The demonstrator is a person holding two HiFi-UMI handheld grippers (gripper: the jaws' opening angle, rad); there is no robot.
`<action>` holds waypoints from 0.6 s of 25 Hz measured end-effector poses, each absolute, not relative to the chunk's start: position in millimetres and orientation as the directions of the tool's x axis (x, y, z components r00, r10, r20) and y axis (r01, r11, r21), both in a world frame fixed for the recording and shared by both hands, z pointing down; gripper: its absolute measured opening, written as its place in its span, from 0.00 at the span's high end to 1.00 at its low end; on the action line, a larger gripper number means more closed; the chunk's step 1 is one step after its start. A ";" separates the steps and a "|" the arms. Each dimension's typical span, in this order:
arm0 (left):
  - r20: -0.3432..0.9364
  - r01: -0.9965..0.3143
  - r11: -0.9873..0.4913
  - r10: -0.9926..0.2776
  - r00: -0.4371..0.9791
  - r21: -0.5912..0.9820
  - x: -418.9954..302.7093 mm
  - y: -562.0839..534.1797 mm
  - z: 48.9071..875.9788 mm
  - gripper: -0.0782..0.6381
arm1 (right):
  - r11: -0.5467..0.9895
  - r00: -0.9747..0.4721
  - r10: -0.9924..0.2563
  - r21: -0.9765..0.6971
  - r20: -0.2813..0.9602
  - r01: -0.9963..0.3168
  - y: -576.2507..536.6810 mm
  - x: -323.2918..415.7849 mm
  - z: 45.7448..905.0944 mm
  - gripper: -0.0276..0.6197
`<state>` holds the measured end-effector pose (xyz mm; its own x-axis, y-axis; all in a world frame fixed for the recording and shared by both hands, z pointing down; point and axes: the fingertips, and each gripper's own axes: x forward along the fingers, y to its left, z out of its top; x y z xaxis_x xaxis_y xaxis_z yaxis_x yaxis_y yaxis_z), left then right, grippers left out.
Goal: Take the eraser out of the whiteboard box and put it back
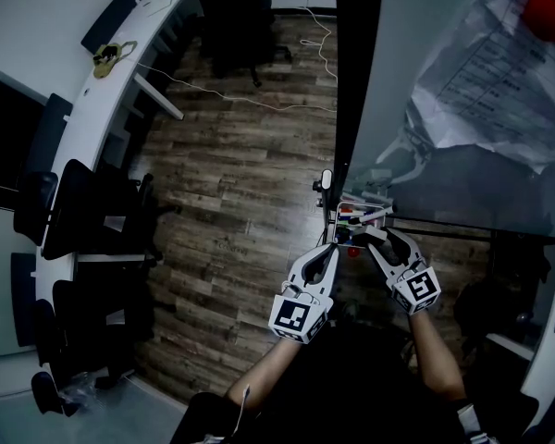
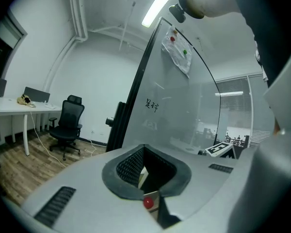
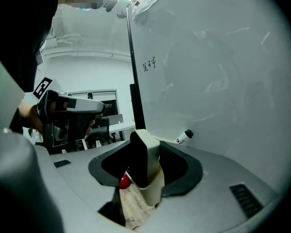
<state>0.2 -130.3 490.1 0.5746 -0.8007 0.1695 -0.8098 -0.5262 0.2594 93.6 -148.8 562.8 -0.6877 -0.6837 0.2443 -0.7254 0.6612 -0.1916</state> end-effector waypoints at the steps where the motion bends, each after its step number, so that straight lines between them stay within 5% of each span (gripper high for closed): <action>1: 0.168 -0.809 -0.526 -0.801 0.574 0.262 0.2 -129.6 490.1 0.88 | 0.657 -0.683 -0.688 -0.189 0.245 -0.730 -149.3 94.4 561.3 0.66; 15: 0.132 -0.809 -0.527 -0.811 0.571 0.261 -3.0 -112.7 478.1 0.88 | 0.626 -0.644 -0.746 -0.152 0.170 -0.765 -142.7 105.1 529.9 0.68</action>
<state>-3.0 -112.7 478.1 0.5707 -0.8106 0.1315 -0.8088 -0.5272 0.2605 105.1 -142.7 529.9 -0.6444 -0.7456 0.1697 -0.7646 0.6264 -0.1515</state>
